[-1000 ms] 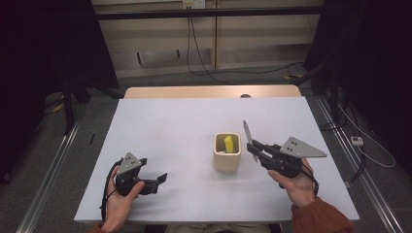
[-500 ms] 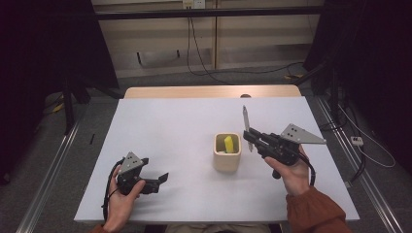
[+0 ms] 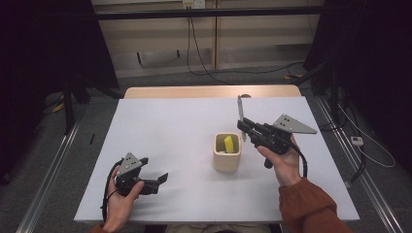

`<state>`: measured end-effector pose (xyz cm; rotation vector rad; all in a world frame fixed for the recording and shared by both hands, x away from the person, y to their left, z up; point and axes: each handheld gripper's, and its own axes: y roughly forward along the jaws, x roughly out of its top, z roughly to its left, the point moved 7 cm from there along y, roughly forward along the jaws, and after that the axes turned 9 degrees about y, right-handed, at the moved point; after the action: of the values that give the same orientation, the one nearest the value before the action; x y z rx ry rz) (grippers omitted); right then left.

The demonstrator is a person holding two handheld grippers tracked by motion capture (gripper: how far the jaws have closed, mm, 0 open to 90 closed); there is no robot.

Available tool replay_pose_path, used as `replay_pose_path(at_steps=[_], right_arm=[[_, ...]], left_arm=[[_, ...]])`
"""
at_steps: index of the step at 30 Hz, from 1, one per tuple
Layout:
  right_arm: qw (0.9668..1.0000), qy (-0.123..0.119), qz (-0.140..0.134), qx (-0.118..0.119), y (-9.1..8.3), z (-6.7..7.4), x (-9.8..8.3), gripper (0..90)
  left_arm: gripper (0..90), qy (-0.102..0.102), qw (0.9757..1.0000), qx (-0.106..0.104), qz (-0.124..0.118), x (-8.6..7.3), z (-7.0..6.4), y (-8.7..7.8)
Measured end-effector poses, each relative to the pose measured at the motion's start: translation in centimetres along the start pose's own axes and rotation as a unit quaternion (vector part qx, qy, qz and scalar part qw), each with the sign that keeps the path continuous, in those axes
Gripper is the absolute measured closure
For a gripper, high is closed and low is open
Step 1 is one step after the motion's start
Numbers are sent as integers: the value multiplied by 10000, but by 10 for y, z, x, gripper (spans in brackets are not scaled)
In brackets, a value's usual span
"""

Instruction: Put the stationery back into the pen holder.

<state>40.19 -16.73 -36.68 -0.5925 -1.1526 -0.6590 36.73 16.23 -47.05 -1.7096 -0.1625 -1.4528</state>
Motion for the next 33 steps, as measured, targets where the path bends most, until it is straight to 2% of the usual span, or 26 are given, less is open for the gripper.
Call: replay_pose_path(at_steps=[7, 13, 30, 33], right_arm=[[9999, -23, 82, 116, 6, 7, -9, 805], [9997, 6, 128, 212, 9, 11, -16, 805], [9995, 12, 295, 136, 17, 8, -32, 800], [9992, 1, 393, 125, 18, 7, -38, 782]], left_arm=[[59, -52, 10000, -18, -3, -1, 1, -1], [59, 5, 10000, -66, 15, -1, -1, 1], [59, -16, 10000, -49, 14, 0, 0, 0], [59, -4, 10000, -59, 19, -1, -1, 0]])
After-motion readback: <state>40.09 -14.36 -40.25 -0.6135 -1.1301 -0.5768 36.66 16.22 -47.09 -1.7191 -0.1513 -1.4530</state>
